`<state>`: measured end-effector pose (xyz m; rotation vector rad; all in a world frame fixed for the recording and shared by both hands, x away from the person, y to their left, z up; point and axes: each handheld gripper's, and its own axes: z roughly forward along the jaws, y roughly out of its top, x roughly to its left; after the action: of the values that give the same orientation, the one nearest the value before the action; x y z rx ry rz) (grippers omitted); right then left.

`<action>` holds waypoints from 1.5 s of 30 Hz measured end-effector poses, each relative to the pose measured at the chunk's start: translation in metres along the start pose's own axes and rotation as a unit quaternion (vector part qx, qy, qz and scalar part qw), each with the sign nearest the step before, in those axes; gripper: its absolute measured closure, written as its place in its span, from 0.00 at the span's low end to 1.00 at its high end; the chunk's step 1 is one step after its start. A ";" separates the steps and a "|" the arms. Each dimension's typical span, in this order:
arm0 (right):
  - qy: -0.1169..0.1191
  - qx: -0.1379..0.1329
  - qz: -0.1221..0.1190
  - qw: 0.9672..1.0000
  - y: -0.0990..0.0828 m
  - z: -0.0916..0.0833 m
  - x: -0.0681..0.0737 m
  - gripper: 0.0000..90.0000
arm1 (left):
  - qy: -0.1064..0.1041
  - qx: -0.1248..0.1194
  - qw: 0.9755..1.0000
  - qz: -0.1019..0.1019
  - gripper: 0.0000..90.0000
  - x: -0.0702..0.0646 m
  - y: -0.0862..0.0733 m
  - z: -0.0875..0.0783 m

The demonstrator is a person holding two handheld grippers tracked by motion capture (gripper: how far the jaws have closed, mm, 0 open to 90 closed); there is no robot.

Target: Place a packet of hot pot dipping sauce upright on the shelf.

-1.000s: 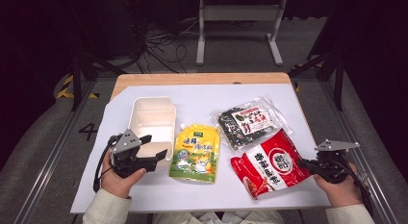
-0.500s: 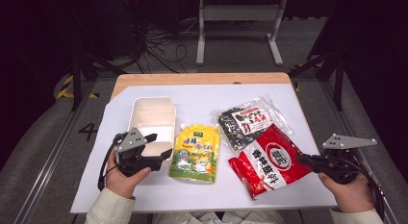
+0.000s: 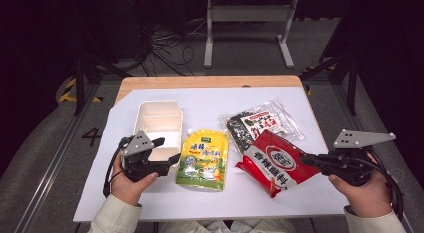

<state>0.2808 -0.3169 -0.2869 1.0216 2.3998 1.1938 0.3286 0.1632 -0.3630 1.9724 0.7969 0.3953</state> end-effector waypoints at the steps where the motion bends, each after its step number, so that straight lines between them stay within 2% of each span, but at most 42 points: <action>1: 0.001 0.001 -0.003 1.000 0.002 -0.001 0.002 1.00 | -0.001 -0.001 1.000 0.002 0.30 0.000 0.000 0.000; 3: -0.005 0.003 -0.015 1.000 0.008 -0.001 0.005 1.00 | -0.002 0.001 1.000 0.002 0.30 -0.001 0.001 0.000; 10: -0.002 0.002 -0.028 1.000 0.020 -0.004 0.007 1.00 | -0.016 -0.002 1.000 -0.001 0.30 -0.004 0.002 0.005; 16: 0.009 0.002 -0.043 0.999 0.030 -0.003 0.014 1.00 | -0.032 -0.003 0.999 0.017 0.31 -0.011 0.006 0.013; 19: 0.017 0.002 -0.052 0.999 0.035 -0.001 0.018 1.00 | -0.037 -0.005 0.999 0.029 0.37 -0.015 0.007 0.016; 21: 0.021 0.004 -0.058 0.998 0.039 0.002 0.020 1.00 | -0.042 -0.006 0.999 0.028 0.38 -0.016 0.008 0.017; 24: 0.026 0.005 -0.065 0.998 0.045 0.005 0.024 1.00 | -0.059 -0.015 0.997 0.036 0.39 -0.020 0.009 0.023; 27: 0.029 0.003 -0.070 0.997 0.049 0.008 0.027 1.00 | -0.068 -0.024 0.997 0.039 0.40 -0.021 0.009 0.028; 33: 0.034 0.005 -0.080 0.996 0.060 0.012 0.030 1.00 | -0.074 -0.021 0.996 0.041 0.40 -0.024 0.010 0.035; 34: 0.033 0.004 -0.084 0.996 0.064 0.013 0.030 1.00 | -0.082 -0.023 0.996 0.038 0.40 -0.024 0.010 0.038; 45: 0.048 0.003 -0.102 0.994 0.079 0.019 0.040 1.00 | -0.107 -0.040 0.992 0.046 0.40 -0.029 0.012 0.053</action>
<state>0.2994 -0.2453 -0.2348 0.7141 2.5115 1.1880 0.3420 0.1045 -0.3779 1.9415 0.5469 0.2596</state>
